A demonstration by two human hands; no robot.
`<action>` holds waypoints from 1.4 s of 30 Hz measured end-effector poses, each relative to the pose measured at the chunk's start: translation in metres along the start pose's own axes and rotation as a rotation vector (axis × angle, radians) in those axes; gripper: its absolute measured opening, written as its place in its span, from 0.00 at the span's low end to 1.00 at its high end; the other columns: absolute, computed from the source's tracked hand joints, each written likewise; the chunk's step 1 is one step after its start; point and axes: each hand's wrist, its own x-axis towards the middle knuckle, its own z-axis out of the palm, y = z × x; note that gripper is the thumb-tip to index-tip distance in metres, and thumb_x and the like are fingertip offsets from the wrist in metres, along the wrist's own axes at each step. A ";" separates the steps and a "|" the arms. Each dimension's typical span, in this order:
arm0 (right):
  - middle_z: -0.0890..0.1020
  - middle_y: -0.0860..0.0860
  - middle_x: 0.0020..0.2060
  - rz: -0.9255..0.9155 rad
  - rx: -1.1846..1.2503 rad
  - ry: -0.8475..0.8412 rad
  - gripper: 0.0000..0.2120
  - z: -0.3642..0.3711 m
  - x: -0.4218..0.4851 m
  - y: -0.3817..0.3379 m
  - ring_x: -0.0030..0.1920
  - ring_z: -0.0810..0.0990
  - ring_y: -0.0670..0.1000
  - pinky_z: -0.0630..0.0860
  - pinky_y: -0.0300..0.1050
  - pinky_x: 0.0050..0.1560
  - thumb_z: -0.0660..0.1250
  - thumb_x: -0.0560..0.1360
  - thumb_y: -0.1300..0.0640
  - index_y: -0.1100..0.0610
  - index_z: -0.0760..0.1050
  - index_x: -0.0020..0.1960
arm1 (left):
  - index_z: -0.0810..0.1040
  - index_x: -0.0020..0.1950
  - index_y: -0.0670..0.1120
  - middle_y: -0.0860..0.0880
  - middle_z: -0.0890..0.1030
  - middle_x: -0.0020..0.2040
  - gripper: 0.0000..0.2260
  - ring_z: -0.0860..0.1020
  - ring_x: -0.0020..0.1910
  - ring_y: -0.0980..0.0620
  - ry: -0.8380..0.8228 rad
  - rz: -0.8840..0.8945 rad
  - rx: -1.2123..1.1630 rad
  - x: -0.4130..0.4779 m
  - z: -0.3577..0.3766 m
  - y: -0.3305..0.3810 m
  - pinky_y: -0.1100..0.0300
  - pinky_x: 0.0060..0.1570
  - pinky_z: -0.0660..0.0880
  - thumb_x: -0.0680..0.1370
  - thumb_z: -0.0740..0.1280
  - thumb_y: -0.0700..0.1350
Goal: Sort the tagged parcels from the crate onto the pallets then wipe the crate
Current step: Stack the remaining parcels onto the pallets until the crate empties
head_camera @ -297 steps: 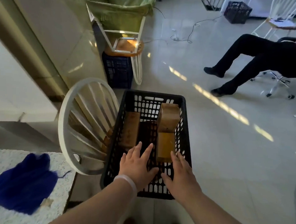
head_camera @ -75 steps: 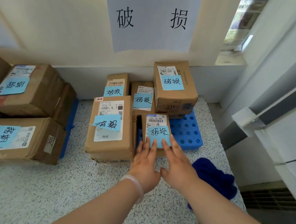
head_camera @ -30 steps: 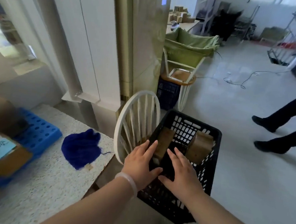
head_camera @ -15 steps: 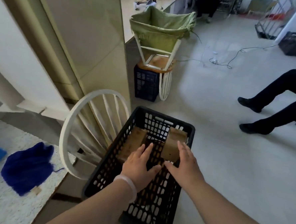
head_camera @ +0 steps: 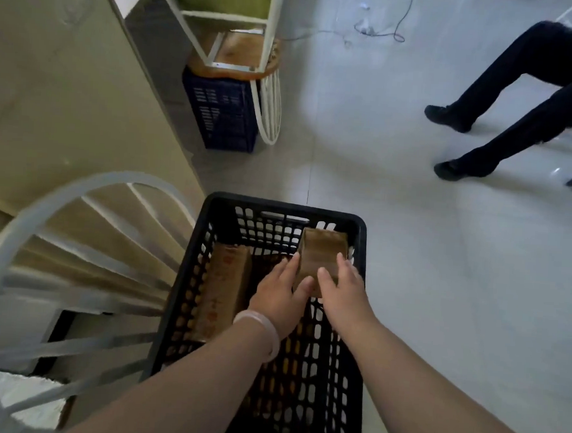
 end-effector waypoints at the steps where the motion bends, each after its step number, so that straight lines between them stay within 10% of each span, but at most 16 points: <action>1: 0.52 0.50 0.79 0.037 0.024 0.007 0.30 0.004 0.009 0.001 0.78 0.52 0.53 0.54 0.55 0.75 0.54 0.82 0.43 0.48 0.49 0.80 | 0.51 0.80 0.57 0.55 0.55 0.80 0.26 0.53 0.79 0.52 -0.020 -0.002 -0.039 0.013 0.002 -0.002 0.47 0.77 0.53 0.83 0.54 0.58; 11: 0.46 0.50 0.80 0.198 0.102 0.093 0.30 0.040 0.057 0.010 0.79 0.48 0.56 0.52 0.58 0.76 0.53 0.82 0.40 0.47 0.49 0.80 | 0.51 0.81 0.54 0.51 0.57 0.80 0.26 0.57 0.78 0.50 -0.226 -0.060 -0.297 0.083 0.019 -0.017 0.56 0.72 0.56 0.84 0.55 0.53; 20: 0.65 0.56 0.73 0.223 0.124 0.144 0.30 0.049 0.054 0.009 0.73 0.64 0.57 0.65 0.57 0.71 0.57 0.81 0.44 0.52 0.56 0.79 | 0.46 0.81 0.53 0.46 0.55 0.78 0.32 0.64 0.73 0.46 -0.110 -0.241 -0.273 0.075 0.008 -0.038 0.53 0.66 0.65 0.83 0.61 0.52; 30: 0.71 0.49 0.60 0.192 0.242 0.046 0.23 0.027 -0.010 -0.001 0.54 0.70 0.48 0.65 0.36 0.37 0.61 0.81 0.47 0.54 0.64 0.72 | 0.62 0.75 0.53 0.50 0.68 0.71 0.28 0.71 0.63 0.50 0.065 -0.248 -0.315 0.008 -0.014 -0.032 0.52 0.61 0.74 0.78 0.68 0.54; 42: 0.69 0.52 0.68 0.009 0.281 -0.097 0.26 -0.031 -0.101 -0.023 0.66 0.69 0.56 0.70 0.61 0.67 0.59 0.79 0.40 0.44 0.60 0.75 | 0.61 0.75 0.51 0.48 0.67 0.71 0.36 0.70 0.68 0.46 0.176 -0.178 -0.254 -0.108 -0.042 0.026 0.49 0.63 0.72 0.73 0.72 0.60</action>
